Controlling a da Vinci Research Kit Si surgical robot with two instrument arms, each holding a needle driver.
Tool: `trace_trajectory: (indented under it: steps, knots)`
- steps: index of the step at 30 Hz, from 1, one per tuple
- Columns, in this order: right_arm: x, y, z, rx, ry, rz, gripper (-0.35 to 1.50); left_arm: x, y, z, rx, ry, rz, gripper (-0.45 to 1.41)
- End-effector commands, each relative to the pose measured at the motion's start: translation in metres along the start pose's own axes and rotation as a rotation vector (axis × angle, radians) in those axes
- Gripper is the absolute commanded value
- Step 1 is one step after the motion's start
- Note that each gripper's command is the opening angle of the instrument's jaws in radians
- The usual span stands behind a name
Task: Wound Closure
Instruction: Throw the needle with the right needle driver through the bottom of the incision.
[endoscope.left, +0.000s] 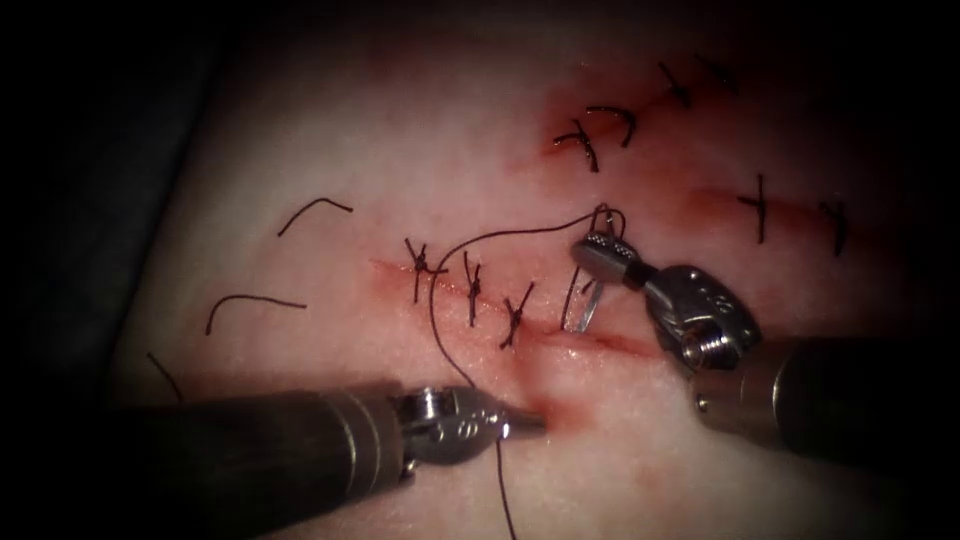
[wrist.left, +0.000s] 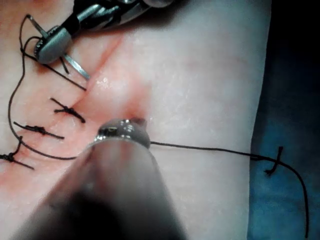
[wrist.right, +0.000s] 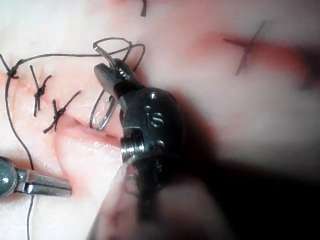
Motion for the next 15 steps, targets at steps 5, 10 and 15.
trace_trajectory:
  steps: [5, 10, 15]
  knots:
    - [-0.0020, -0.0007, 0.0005, 0.001, -0.025, 0.096, -0.35, -0.0003, 0.0001, 0.0007, -0.003, 0.001, 0.001, -0.45]
    - [-0.0029, -0.0015, 0.0002, -0.010, -0.040, 0.148, -0.35, -0.0003, 0.0000, 0.0007, -0.004, 0.001, 0.001, -0.45]
    - [-0.0036, -0.0025, -0.0003, -0.007, -0.051, 0.222, -0.35, -0.0003, 0.0000, 0.0007, -0.004, 0.001, 0.000, -0.45]
